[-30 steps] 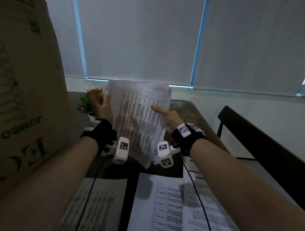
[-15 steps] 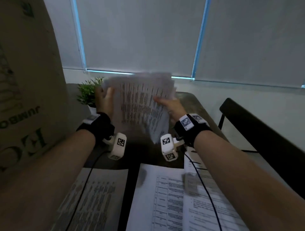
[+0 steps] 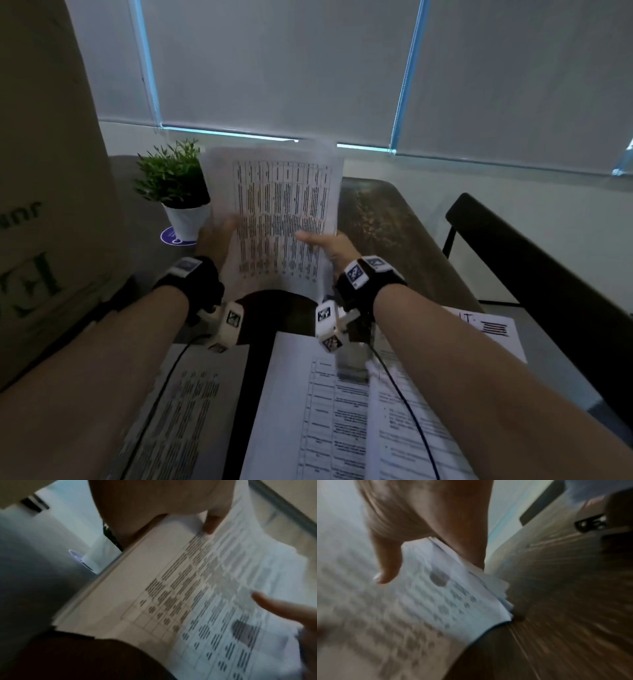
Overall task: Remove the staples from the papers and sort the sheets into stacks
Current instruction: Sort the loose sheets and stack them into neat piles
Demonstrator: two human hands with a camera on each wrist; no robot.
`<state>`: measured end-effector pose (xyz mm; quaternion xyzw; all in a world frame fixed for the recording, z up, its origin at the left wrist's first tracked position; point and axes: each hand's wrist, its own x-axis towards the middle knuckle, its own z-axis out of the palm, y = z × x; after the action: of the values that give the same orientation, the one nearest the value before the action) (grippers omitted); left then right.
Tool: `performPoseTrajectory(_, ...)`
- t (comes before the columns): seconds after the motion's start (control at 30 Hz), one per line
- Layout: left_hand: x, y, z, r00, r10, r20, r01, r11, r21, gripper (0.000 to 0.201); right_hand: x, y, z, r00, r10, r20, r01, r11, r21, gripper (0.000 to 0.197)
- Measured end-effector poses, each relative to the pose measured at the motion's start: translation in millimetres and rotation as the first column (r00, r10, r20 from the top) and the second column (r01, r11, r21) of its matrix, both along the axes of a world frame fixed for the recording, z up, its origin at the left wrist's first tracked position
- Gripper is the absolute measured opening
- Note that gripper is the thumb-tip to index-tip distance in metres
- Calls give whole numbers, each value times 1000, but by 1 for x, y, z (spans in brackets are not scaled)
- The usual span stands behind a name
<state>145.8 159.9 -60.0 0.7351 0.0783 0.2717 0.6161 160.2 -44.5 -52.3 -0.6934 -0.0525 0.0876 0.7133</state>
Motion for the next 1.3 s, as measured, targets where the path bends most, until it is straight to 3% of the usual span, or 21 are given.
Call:
performPoseTrajectory(0.03,0,-1,-6,998,4,-66,-4,1000,-2,31,-1,2,-8,1000,-6,-5,5,1000,-29,109)
performPoseTrajectory(0.07,0,-4,-6,998,35,-43,-36,999,-16,31,1,5,-12,1000,-12,5,12,1000,-24,106)
performPoseTrajectory(0.17,-1,-4,10,972,158,174,-138,983,-121,32,3,15,4,996,-87,33,82,988,127,108)
performPoseTrajectory(0.27,-1,11,15,973,196,123,-162,957,-239,39,19,5,9,989,-96,112,75,981,179,63)
performPoseTrajectory(0.33,-6,10,5,999,35,-8,-36,996,-81,20,24,-3,-1,979,-152,133,146,988,59,43)
performPoseTrajectory(0.4,-10,-2,-7,986,-56,-155,79,986,147,10,26,-7,-10,972,-209,103,210,978,7,43)
performPoseTrajectory(0.5,-4,-13,1,997,49,-52,-33,961,275,19,23,-6,-1,962,-228,150,228,973,20,42)
performPoseTrajectory(0.57,-2,-17,20,991,118,62,-127,977,170,24,17,-8,15,957,-199,209,215,975,-53,51)
performPoseTrajectory(0.6,-4,-18,29,989,118,95,-126,988,91,26,15,-11,20,960,-171,220,195,977,-92,65)
performPoseTrajectory(0.67,-14,-18,42,992,69,103,-61,995,-78,27,9,-23,32,977,-80,196,109,984,-140,83)
performPoseTrajectory(0.7,-19,-17,47,993,32,112,-16,990,-138,27,2,-30,36,985,-48,164,70,989,-133,77)
performPoseTrajectory(0.8,-39,-20,58,992,-46,121,56,995,-86,20,-22,-44,49,976,-10,217,37,992,-119,44)
performPoseTrajectory(0.9,-66,-41,78,975,-42,218,61,995,-82,27,-49,-48,67,932,-51,359,103,987,-125,35)
performPoseTrajectory(1.07,-120,-81,104,946,-102,307,97,995,31,22,-104,-87,84,935,-98,342,120,992,-44,30)
performPoseTrajectory(1.17,-156,-113,112,930,-151,336,156,988,11,19,-141,-118,85,932,-131,339,102,989,103,34)
performPoseTrajectory(1.3,-204,-154,110,913,-247,326,275,961,-41,21,-196,-154,96,904,-163,394,139,986,87,42)
